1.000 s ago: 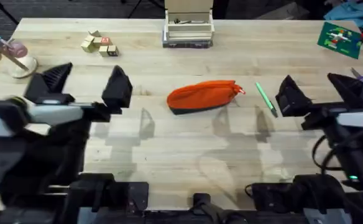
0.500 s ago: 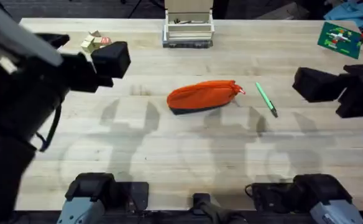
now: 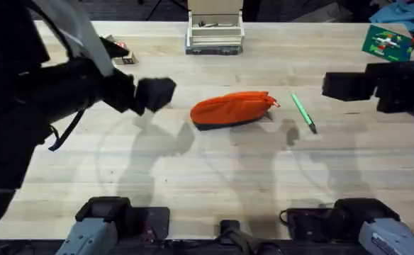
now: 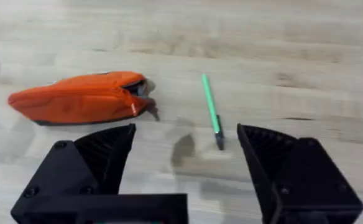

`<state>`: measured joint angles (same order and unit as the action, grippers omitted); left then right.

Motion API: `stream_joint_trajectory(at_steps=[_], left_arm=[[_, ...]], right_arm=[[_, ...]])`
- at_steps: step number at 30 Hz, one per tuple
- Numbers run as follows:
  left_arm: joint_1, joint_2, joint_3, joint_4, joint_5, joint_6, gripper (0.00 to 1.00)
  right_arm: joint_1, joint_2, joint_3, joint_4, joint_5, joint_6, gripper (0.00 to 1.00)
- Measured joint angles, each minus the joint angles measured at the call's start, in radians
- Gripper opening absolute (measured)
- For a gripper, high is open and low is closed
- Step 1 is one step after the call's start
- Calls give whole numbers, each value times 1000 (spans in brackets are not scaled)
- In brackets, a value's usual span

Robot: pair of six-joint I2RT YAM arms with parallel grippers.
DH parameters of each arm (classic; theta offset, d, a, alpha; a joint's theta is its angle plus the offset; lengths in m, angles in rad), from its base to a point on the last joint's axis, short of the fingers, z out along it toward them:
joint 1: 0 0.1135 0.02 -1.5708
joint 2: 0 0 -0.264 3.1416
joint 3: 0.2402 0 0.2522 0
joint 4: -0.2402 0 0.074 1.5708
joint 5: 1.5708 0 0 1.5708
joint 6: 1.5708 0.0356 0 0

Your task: Unzip the bag, pick up the pens from the table one at a time and place them inside, then zip the bag closed.

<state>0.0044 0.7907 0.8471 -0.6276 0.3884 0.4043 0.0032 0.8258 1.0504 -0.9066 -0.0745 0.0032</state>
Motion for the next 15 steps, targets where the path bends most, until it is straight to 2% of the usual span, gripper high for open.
stream_joint_trajectory(at_steps=[6,8,11,15], left_arm=[[0,15,0,-94,124,244,993],[0,16,0,-117,146,303,993],[0,33,0,-124,166,359,993],[0,64,0,-123,172,392,993]], right_arm=[[0,19,0,3,-50,0,997],[0,19,0,9,-56,-1,997],[0,19,0,9,-62,-4,997],[0,19,0,11,-66,-5,997]])
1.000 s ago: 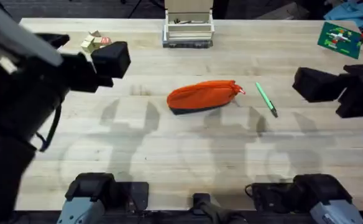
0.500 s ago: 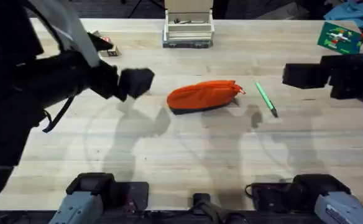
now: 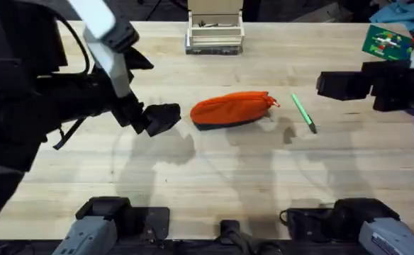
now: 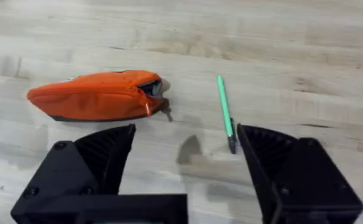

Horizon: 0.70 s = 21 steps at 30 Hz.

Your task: Unzip the bag, pick up the pens from the table one at a time and place them inside, then zip the bag closed.

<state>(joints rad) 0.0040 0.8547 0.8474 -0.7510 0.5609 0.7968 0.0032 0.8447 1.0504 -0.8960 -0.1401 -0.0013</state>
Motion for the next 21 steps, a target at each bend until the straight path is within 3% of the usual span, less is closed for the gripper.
stream_joint_trajectory(at_steps=[15,21], left_arm=[[0,14,0,0,4,20,993],[0,98,0,4,32,22,994]], right_arm=[[0,0,0,1,-7,-8,998],[0,0,0,1,-7,-30,998]])
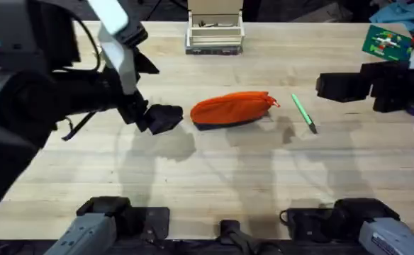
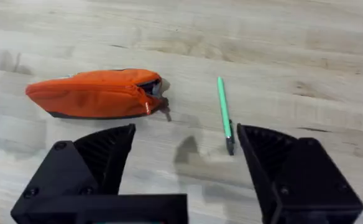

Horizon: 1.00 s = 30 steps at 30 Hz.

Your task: Unzip the bag, pick up the pens from the table one at a time and place them inside, then zip the bag closed.

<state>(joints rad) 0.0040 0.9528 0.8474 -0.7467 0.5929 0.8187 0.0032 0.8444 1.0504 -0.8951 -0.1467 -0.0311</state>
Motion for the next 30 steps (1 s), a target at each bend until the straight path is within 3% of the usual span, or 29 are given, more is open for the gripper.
stream_joint_trajectory(at_steps=[13,24,27,29,30], left_arm=[[0,294,0,30,216,161,993],[-2,464,0,125,326,197,993],[-17,497,0,140,337,197,992],[-73,553,0,190,352,200,993],[-78,559,0,194,354,200,993]], right_arm=[[0,0,0,11,0,-4,998],[0,0,0,27,0,-4,998],[0,0,0,27,0,-5,998],[0,0,0,27,0,-7,998],[0,0,0,27,0,-7,998]])
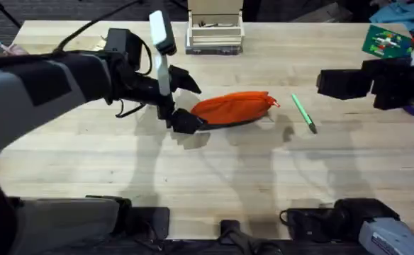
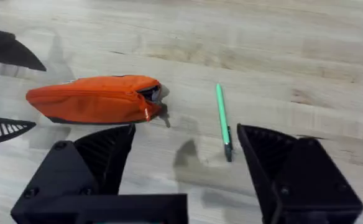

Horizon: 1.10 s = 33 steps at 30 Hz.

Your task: Unzip the bag, pick up the pens from the table one at a time and place them inside, then zip the bag closed.

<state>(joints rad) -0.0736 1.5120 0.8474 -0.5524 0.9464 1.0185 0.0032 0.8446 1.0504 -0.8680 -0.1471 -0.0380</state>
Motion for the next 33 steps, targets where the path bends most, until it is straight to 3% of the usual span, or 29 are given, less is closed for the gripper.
stream_joint_trajectory(at_steps=[4,5,10,13,21,33], left_arm=[[-6,29,0,4,1,-1,983],[-6,38,0,4,1,0,943],[-6,70,1,10,0,2,281],[-6,71,2,22,-2,3,66],[-7,71,2,28,-2,3,43],[-7,71,2,28,-2,3,42]], right_arm=[[0,0,0,0,0,0,998],[0,0,0,0,0,0,998],[0,0,0,0,0,0,998],[0,0,0,0,0,0,998],[0,0,0,0,-19,0,998],[0,108,1,-8,-198,0,998]])
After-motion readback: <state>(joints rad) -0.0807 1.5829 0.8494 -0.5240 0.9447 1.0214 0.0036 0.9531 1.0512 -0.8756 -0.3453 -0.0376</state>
